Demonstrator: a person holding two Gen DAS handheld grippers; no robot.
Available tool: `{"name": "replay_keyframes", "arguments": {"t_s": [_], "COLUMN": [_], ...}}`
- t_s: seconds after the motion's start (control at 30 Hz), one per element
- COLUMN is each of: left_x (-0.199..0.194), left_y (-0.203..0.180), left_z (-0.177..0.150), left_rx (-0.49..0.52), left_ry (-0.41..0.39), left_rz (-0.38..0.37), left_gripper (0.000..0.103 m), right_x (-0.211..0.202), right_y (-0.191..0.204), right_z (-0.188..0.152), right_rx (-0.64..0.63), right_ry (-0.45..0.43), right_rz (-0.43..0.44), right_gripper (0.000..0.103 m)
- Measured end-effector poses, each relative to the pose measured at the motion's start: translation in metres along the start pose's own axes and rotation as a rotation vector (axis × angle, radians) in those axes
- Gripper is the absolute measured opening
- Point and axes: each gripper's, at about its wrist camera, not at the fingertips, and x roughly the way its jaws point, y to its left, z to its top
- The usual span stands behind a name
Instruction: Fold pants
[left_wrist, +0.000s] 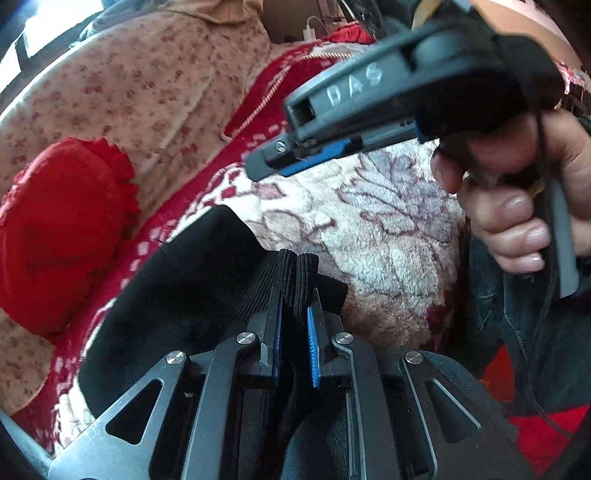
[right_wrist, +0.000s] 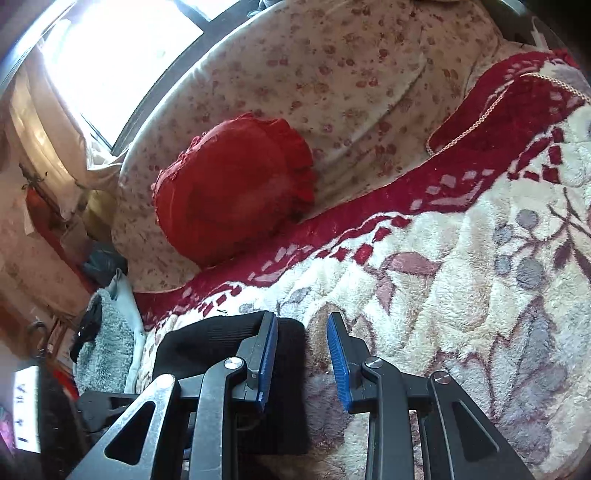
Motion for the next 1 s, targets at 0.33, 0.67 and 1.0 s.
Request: {"name": "replay_keyframes", "arguments": {"t_s": [0.33, 0.67, 1.0], "left_x": [0.001, -0.092, -0.042], "left_y": [0.008, 0.08, 0.098], "left_z": [-0.006, -0.101, -0.146], "left_rx": [-0.055, -0.523, -0.766], "left_ry": [-0.033, -0.234, -0.112], "left_rz": [-0.085, -0.07, -0.149], "left_gripper": [0.012, 0.012, 0.012], "right_x": [0.059, 0.094, 0.086], "right_y": [0.049, 0.018, 0.022], "right_z": [0.001, -0.005, -0.008], "right_rx": [-0.136, -0.022, -0.072], "right_ry": [0.251, 0.313, 0.287], "right_rz": [0.342, 0.196, 0.171], "right_gripper": [0.027, 0.0, 0.0]}}
